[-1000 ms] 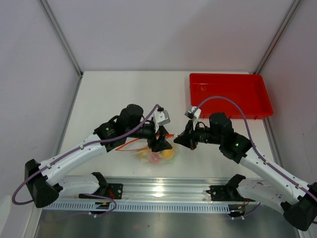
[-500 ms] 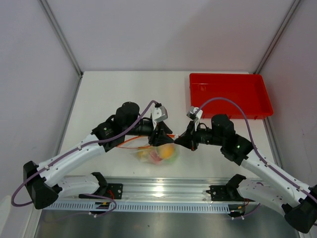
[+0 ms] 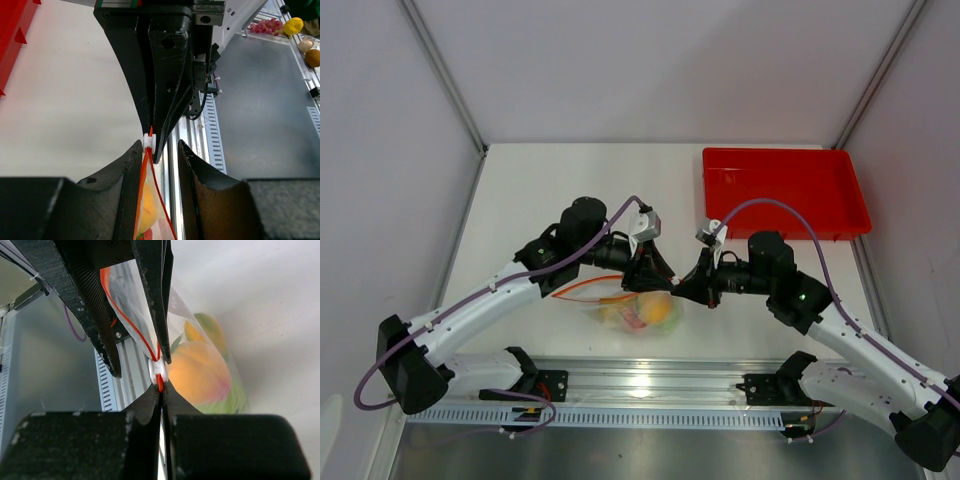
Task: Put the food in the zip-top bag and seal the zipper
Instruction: Zip the zipper food storage bag at the center of the board.
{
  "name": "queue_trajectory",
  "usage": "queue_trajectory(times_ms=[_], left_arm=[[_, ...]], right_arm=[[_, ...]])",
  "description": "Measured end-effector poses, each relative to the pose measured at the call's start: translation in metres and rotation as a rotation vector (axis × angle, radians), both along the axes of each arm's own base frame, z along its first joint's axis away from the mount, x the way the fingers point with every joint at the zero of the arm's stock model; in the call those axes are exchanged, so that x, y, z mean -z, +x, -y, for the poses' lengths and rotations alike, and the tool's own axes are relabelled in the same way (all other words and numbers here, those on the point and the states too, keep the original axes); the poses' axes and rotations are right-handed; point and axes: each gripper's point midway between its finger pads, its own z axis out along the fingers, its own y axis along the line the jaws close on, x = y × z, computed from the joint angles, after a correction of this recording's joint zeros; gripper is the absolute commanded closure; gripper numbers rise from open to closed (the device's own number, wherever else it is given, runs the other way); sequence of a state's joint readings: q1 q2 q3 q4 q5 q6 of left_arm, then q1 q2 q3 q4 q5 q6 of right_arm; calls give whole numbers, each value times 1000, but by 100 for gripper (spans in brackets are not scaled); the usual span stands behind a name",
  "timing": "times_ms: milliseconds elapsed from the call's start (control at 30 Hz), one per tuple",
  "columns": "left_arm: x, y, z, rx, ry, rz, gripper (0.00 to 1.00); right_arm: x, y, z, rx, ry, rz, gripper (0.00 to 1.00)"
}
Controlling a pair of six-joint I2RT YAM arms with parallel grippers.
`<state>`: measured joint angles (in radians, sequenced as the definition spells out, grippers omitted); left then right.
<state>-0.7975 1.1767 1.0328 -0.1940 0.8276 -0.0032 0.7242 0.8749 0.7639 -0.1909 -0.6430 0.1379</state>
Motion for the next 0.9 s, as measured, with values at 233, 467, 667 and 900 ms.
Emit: queue_trajectory(times_ms=[233,467,667,900], left_arm=[[4,0,3,18,6,-27,57],[8,2,4,13,16,-48,54],[8,1,4,14,16,-49,65],[9,0,5,27,17,-57,77]], right_arm=[[-1,-2,0,-13,3,-2,100],[-1,-3,-1,-19,5,-3,100],[-1,-3,-1,-19,5,-4,100],[-1,-3,-1,-19,5,-4,100]])
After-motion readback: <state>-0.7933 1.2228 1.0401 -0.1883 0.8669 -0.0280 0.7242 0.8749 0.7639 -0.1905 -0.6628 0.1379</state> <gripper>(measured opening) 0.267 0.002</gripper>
